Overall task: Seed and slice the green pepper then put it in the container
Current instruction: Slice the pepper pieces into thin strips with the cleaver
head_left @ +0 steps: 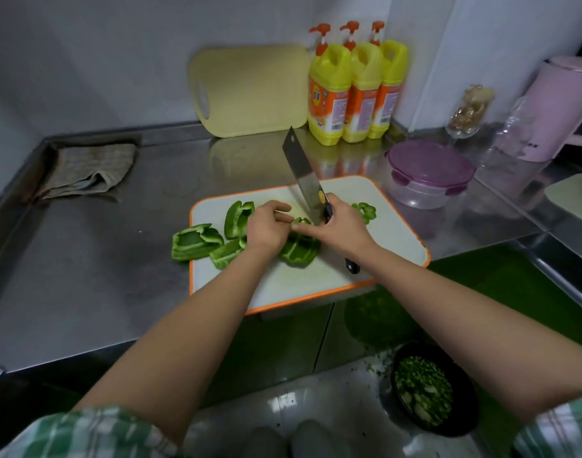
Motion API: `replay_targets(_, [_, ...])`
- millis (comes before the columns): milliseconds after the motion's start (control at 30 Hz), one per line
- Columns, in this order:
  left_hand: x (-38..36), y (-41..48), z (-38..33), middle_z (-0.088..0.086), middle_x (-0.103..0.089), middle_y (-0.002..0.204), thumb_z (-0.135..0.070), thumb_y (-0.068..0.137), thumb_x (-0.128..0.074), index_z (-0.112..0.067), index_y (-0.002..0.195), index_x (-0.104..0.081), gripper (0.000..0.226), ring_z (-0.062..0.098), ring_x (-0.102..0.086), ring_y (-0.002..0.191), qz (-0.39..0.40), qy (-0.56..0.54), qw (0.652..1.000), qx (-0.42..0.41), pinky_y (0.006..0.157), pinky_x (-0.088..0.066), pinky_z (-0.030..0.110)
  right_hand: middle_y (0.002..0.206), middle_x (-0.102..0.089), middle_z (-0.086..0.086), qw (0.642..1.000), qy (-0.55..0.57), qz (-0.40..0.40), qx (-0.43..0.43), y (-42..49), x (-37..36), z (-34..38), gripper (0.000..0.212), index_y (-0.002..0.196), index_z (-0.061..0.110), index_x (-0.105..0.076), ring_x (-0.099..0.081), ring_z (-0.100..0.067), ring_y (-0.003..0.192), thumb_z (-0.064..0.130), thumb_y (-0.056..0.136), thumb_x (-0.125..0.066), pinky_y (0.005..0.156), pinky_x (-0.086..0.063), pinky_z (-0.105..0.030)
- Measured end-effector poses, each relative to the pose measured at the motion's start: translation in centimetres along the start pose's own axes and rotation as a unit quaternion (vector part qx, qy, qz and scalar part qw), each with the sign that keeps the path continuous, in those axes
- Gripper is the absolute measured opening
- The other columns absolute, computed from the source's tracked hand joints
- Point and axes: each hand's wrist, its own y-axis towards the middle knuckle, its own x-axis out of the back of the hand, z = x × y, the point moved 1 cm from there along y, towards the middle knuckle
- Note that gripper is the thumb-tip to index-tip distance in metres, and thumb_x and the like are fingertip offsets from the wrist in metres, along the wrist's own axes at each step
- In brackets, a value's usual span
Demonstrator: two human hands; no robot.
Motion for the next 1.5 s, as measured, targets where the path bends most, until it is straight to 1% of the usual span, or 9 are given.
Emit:
replay_targets(100, [-0.2, 0.2, 0.2, 0.009, -0.074, 0.099, 0.005, 0.087, -0.054, -0.009, 0.114, -0.063, 0.032, 0.020, -0.066, 0.101, -0.004, 0.000, 1.000, -0.018, 0.091, -0.052, 0.033, 0.075, -0.055, 0.006, 0.997, -0.065, 0.017, 0.026, 0.4, -0.3, -0.3, 0.056, 0.094, 0.019, -0.048, -0.052, -0.013, 0.067, 0.047, 0.063, -0.084, 0.052, -0.033, -0.027])
replay_targets(233, [-0.5, -0.3, 0.4, 0.011, -0.072, 0.108, 0.001, 0.091, -0.049, -0.006, 0.120, -0.060, 0.032, 0.022, -0.065, 0.105, -0.011, 0.017, 0.999, -0.048, 0.092, -0.051, 0.032, 0.085, -0.062, -0.005, 0.995, -0.090, -0.003, 0.049, 0.4, -0.6, -1.1, 0.042, 0.097, 0.010, -0.056, -0.056, -0.022, 0.077, 0.037, 0.073, -0.078, 0.061, -0.037, -0.031])
replay_targets(433, [-0.6, -2.7, -0.3, 0.009, -0.067, 0.115, -0.039, 0.095, -0.053, -0.009, 0.118, -0.061, 0.039, 0.027, -0.060, 0.108, -0.049, 0.042, 0.996, -0.056, 0.090, -0.046, 0.033, 0.070, -0.051, -0.007, 0.993, -0.114, -0.025, 0.019, -0.6, -0.6, -0.5, 0.031, 0.070, 0.013, -0.044, -0.049, -0.027, 0.070, 0.030, 0.083, -0.066, 0.058, -0.029, -0.031])
replay_targets(533, [-0.2, -4.5, -0.1, 0.005, -0.069, 0.096, -0.060, 0.073, -0.063, -0.012, 0.116, -0.057, 0.064, 0.027, -0.068, 0.087, -0.041, 0.019, 0.998, -0.048, 0.080, -0.056, 0.040, 0.064, -0.046, -0.003, 0.995, -0.097, -0.030, -0.015, -1.1, -0.5, -0.1, 0.039, 0.063, 0.017, -0.038, -0.049, -0.026, 0.071, 0.033, 0.088, -0.063, 0.060, -0.030, -0.032])
replay_targets(733, [-0.3, -4.8, 0.3, 0.021, -0.070, 0.097, -0.015, 0.088, -0.060, -0.005, 0.088, -0.066, 0.012, 0.036, -0.066, 0.095, -0.050, -0.027, 0.998, 0.017, 0.085, -0.055, 0.045, 0.078, -0.063, -0.015, 0.999, -0.034, 0.025, -0.033, -2.2, -0.1, 0.5, 0.032, 0.078, 0.010, -0.054, -0.062, -0.031, 0.074, 0.038, 0.085, -0.067, 0.065, -0.048, -0.040])
replay_targets(833, [0.1, -4.3, 0.0, 0.023, -0.068, 0.100, -0.018, 0.089, -0.057, 0.000, 0.096, -0.066, 0.022, 0.037, -0.063, 0.098, -0.077, 0.007, 0.996, 0.044, 0.086, -0.053, 0.043, 0.073, -0.066, -0.019, 1.000, 0.006, 0.007, -0.025, -2.8, 1.0, 0.8, 0.025, 0.077, 0.009, -0.055, -0.062, -0.033, 0.064, 0.029, 0.092, -0.056, 0.064, -0.053, -0.044])
replay_targets(1000, [0.2, -2.9, -1.5, 0.028, -0.063, 0.092, -0.015, 0.083, -0.062, 0.005, 0.086, -0.060, 0.020, 0.037, -0.068, 0.080, -0.031, -0.064, 0.995, 0.069, 0.074, -0.059, 0.052, 0.060, -0.062, -0.009, 0.999, 0.014, 0.044, -0.004, -4.1, 3.8, 2.3, 0.016, 0.080, 0.014, -0.047, -0.053, -0.022, 0.044, 0.012, 0.094, -0.040, 0.039, -0.040, -0.024])
replay_targets(1200, [0.3, -3.5, -3.0, 0.020, -0.059, 0.089, -0.013, 0.088, -0.062, 0.007, 0.098, -0.059, 0.022, 0.029, -0.061, 0.060, -0.012, -0.090, 0.993, 0.081, 0.065, -0.060, 0.042, 0.062, -0.062, -0.011, 0.991, -0.073, 0.113, -0.014, -5.4, 4.8, 4.1, 0.021, 0.091, 0.000, -0.055, -0.055, -0.021, 0.045, 0.008, 0.091, -0.037, 0.040, -0.043, -0.024])
replay_targets(1500, [0.2, -3.0, -2.4, 0.018, -0.068, 0.078, -0.027, 0.087, -0.065, 0.000, 0.084, -0.059, 0.028, 0.033, -0.072, 0.068, -0.039, -0.047, 0.997, 0.052, 0.074, -0.061, 0.046, 0.065, -0.061, -0.014, 0.978, -0.142, 0.150, -0.040, -5.9, 4.5, 4.3, 0.026, 0.092, -0.004, -0.058, -0.055, -0.023, 0.047, 0.010, 0.091, -0.036, 0.041, -0.044, -0.025])
